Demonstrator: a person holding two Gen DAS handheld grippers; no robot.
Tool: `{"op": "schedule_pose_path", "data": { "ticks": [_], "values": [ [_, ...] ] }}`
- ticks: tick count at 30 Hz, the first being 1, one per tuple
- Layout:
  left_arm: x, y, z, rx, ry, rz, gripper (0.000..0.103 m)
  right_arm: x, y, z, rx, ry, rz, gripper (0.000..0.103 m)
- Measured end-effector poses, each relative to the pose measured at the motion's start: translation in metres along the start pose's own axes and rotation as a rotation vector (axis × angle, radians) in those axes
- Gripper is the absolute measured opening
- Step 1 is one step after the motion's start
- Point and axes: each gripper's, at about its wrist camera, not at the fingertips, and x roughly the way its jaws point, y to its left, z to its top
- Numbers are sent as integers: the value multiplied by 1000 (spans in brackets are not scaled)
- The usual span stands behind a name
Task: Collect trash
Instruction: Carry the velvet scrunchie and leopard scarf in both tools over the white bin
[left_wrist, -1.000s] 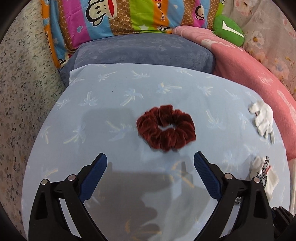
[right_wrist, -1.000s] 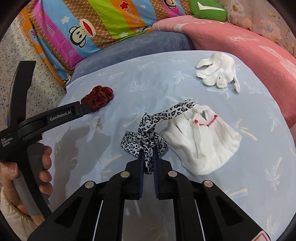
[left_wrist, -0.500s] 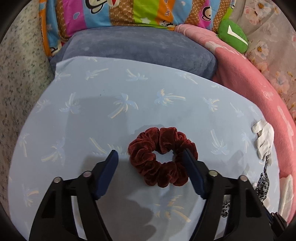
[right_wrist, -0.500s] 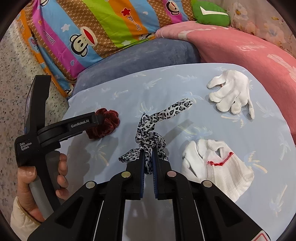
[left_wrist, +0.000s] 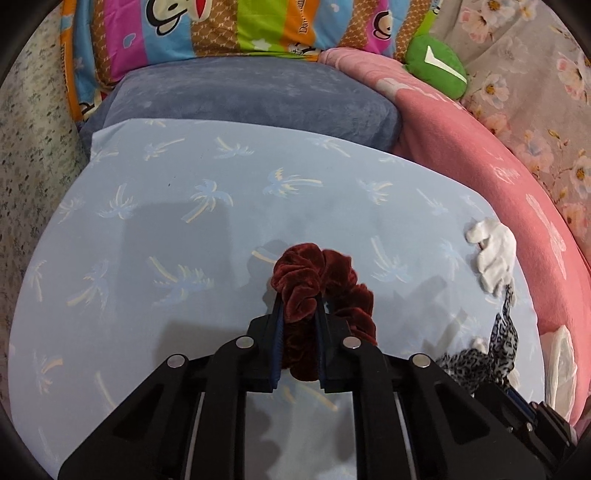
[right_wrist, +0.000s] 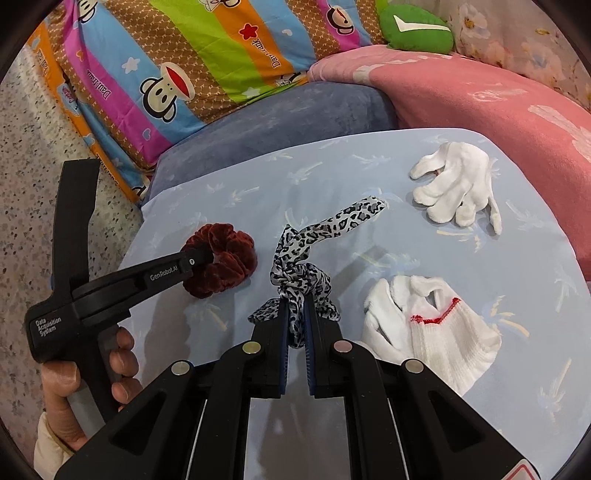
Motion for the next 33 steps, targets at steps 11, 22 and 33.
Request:
{"op": "schedule_pose_path", "data": {
  "ticks": [11, 22, 33],
  "values": [
    [-44, -48, -15, 82, -50, -49, 14, -63, -24, -2, 46, -97, -14, 7],
    [-75, -126, -37, 216, -55, -123, 14, -147, -77, -4, 113, -205, -89, 7],
    [-85, -228, -69, 393, 6, -226, 14, -232, -180, -30, 285, -283, -255, 7]
  ]
}}
